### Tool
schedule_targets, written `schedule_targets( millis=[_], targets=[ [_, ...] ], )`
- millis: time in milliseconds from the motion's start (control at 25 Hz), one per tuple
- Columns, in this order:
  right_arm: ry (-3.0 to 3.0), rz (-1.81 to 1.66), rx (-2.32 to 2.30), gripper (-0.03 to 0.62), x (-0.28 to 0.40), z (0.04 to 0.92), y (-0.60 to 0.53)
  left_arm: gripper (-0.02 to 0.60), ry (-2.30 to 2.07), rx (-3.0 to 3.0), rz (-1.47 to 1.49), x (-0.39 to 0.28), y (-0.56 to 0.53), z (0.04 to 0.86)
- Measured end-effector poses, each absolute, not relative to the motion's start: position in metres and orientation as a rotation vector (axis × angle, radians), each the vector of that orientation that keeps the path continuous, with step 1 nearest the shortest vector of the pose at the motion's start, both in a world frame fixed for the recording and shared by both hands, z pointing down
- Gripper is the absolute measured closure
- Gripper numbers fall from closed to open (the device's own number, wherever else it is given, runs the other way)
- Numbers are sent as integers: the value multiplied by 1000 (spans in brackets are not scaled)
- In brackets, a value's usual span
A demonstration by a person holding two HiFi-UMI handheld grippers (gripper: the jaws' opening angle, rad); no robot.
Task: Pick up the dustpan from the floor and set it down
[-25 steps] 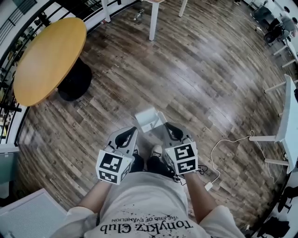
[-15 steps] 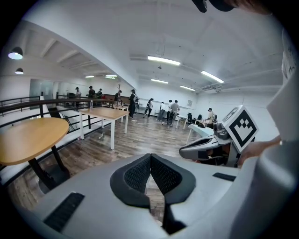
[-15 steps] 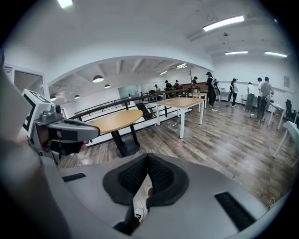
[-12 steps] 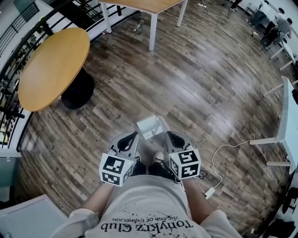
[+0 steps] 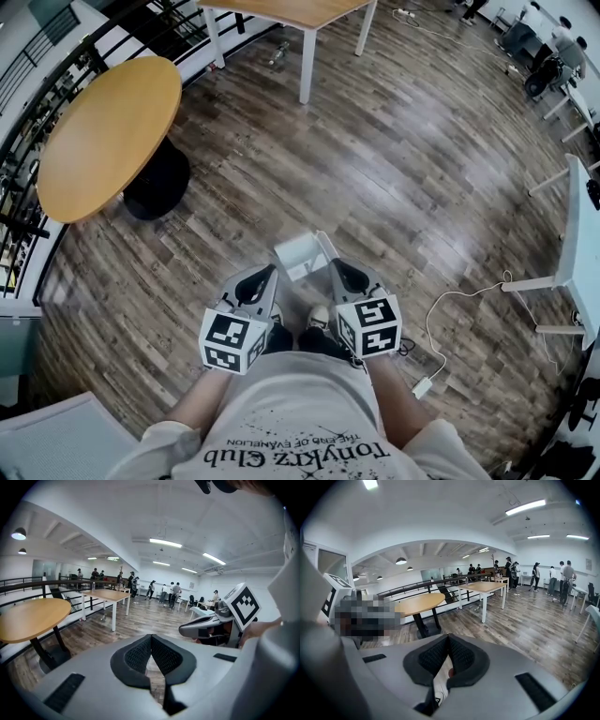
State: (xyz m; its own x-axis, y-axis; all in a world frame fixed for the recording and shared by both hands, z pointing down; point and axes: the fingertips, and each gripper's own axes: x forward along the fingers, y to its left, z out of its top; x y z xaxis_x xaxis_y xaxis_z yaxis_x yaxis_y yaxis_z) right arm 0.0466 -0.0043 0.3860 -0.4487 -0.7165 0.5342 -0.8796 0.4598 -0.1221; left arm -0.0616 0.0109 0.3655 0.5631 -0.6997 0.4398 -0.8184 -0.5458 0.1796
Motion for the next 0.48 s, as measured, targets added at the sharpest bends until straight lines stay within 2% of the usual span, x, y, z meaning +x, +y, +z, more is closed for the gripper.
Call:
schedule_targets(
  millis=[480],
  targets=[
    [-2320, 528, 1350, 569, 50, 380, -12, 558, -1256, 2430, 452, -63, 5, 362]
  ],
)
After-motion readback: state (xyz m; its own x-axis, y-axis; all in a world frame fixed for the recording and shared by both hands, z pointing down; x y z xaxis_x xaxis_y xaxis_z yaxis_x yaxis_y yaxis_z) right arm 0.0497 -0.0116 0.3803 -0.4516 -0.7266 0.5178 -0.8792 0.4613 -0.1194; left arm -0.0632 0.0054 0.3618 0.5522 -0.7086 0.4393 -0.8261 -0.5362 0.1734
